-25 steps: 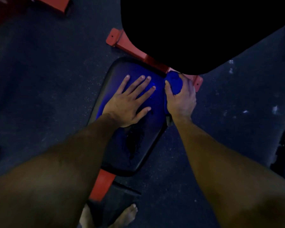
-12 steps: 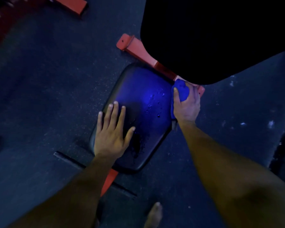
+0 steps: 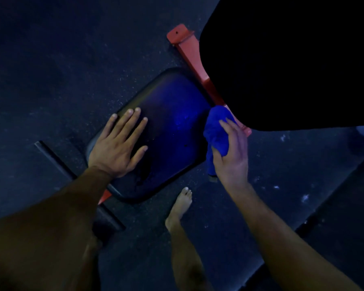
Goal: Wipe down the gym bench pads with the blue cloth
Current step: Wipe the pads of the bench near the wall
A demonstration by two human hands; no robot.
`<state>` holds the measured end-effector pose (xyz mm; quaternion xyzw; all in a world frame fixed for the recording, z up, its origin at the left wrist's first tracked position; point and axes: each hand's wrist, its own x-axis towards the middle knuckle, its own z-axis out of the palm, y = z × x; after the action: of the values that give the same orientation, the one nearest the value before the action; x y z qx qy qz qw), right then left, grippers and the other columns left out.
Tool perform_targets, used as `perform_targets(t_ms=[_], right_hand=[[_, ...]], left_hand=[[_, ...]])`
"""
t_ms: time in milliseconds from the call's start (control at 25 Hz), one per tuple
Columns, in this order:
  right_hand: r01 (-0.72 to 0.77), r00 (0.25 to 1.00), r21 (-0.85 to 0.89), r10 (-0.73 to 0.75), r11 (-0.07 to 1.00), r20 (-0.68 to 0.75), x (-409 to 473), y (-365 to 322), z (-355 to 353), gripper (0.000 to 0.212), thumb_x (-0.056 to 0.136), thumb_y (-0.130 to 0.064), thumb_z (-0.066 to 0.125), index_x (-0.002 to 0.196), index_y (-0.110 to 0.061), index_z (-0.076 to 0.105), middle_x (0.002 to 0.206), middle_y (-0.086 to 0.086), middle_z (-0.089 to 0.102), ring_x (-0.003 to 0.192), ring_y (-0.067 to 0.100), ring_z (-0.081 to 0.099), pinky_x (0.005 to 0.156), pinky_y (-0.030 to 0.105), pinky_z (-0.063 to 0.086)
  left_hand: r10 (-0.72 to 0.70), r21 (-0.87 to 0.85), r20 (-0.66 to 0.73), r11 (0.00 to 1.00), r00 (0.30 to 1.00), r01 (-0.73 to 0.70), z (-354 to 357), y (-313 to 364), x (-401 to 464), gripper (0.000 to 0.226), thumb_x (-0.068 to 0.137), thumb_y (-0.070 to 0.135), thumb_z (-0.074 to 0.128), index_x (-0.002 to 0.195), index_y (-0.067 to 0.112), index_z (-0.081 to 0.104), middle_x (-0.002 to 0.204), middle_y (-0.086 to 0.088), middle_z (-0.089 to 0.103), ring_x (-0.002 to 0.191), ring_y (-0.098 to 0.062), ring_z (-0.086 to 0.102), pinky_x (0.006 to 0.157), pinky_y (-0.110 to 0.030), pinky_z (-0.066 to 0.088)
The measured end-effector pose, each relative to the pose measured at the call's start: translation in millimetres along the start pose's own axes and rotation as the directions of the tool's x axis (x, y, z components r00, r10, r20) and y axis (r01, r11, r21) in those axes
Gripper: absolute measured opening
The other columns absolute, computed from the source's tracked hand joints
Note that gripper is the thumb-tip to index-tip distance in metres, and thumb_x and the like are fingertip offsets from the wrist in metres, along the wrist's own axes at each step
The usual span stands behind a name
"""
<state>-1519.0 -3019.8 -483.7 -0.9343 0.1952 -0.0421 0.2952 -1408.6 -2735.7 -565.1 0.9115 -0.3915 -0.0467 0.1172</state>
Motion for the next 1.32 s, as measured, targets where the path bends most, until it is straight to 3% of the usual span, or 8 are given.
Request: perform_targets(t_ms=[120, 280, 400, 560, 760, 960, 1120, 1320], right_hand=[[0.3, 0.948, -0.162, -0.276, 0.94, 0.159, 83, -28, 8, 0.062, 0.081, -0.012, 0.059, 0.142, -0.01, 0.046, 0.151, 0.009, 0.04, 0.136, 0.029, 0.039, 0.118, 0.035, 0.03], [0.316, 0.871, -0.34, -0.128, 0.886, 0.474, 160, -58, 57, 0.067, 0.098, -0.038, 0.054, 0.155, -0.017, 0.026, 0.163, 0.009, 0.02, 0.146, 0.031, 0.025, 0.118, 0.042, 0.025], [0.193, 0.898, -0.307, -0.041, 0.932, 0.438, 143, -41, 52, 0.071, 0.099, -0.04, 0.051, 0.157, -0.015, 0.019, 0.164, 0.013, 0.017, 0.147, 0.033, 0.025, 0.117, 0.044, 0.027], [0.129, 0.915, -0.287, -0.003, 0.949, 0.404, 81, -2, 15, 0.076, 0.094, -0.021, 0.062, 0.156, -0.012, 0.02, 0.163, 0.013, 0.02, 0.145, 0.034, 0.029, 0.116, 0.047, 0.03], [-0.027, 0.909, -0.29, 0.144, 0.957, 0.39, 37, 25, -6, 0.075, 0.094, -0.014, 0.062, 0.156, -0.014, 0.02, 0.163, 0.01, 0.021, 0.149, 0.027, 0.021, 0.123, 0.038, 0.017], [0.199, 0.94, -0.257, -0.11, 0.946, 0.322, 96, -30, 42, 0.072, 0.089, -0.012, 0.063, 0.153, -0.008, 0.031, 0.158, 0.014, 0.034, 0.144, 0.03, 0.033, 0.119, 0.041, 0.025], [0.152, 0.957, -0.298, -0.066, 0.942, 0.281, 166, -62, 74, 0.064, 0.092, -0.024, 0.06, 0.15, -0.014, 0.035, 0.148, 0.009, 0.045, 0.134, 0.029, 0.044, 0.108, 0.042, 0.037], [0.117, 0.926, -0.294, 0.003, 0.949, 0.377, 84, 1, 21, 0.074, 0.094, -0.016, 0.061, 0.157, -0.012, 0.021, 0.162, 0.015, 0.022, 0.146, 0.032, 0.029, 0.12, 0.042, 0.027]], left_hand=[[0.004, 0.006, -0.013, 1.0, 1.0, -0.004, 2, 2, 0, 0.07, 0.105, 0.05, 0.03, 0.161, 0.009, 0.027, 0.17, -0.014, 0.018, 0.157, -0.028, 0.018, 0.127, -0.052, 0.016], [-0.001, 0.019, -0.019, 1.0, 1.0, 0.001, 2, 1, 0, 0.069, 0.105, 0.049, 0.031, 0.161, 0.009, 0.028, 0.169, -0.014, 0.02, 0.157, -0.029, 0.019, 0.126, -0.054, 0.019], [0.001, 0.011, -0.007, 1.0, 1.0, 0.0, 1, 2, 0, 0.069, 0.105, 0.049, 0.03, 0.161, 0.009, 0.027, 0.169, -0.015, 0.02, 0.157, -0.03, 0.019, 0.126, -0.055, 0.02], [-0.006, 0.002, -0.003, 1.0, 1.0, 0.006, 0, 3, 0, 0.069, 0.104, 0.048, 0.031, 0.161, 0.008, 0.027, 0.169, -0.015, 0.02, 0.157, -0.03, 0.019, 0.126, -0.054, 0.019], [-0.003, -0.002, -0.022, 1.0, 1.0, 0.003, -2, 3, 1, 0.069, 0.104, 0.047, 0.033, 0.16, 0.007, 0.03, 0.167, -0.017, 0.024, 0.156, -0.031, 0.023, 0.125, -0.055, 0.02], [0.005, 0.006, -0.01, 1.0, 1.0, -0.005, -2, 3, 0, 0.069, 0.105, 0.048, 0.03, 0.16, 0.006, 0.03, 0.168, -0.018, 0.023, 0.156, -0.032, 0.022, 0.125, -0.055, 0.02], [0.005, 0.003, -0.006, 1.0, 1.0, -0.005, -3, 4, 1, 0.069, 0.104, 0.047, 0.032, 0.16, 0.006, 0.03, 0.167, -0.018, 0.023, 0.156, -0.032, 0.021, 0.126, -0.055, 0.019], [0.005, 0.006, -0.011, 1.0, 1.0, -0.005, -5, 4, 0, 0.07, 0.103, 0.047, 0.032, 0.16, 0.006, 0.03, 0.168, -0.017, 0.022, 0.156, -0.032, 0.022, 0.125, -0.055, 0.02]])
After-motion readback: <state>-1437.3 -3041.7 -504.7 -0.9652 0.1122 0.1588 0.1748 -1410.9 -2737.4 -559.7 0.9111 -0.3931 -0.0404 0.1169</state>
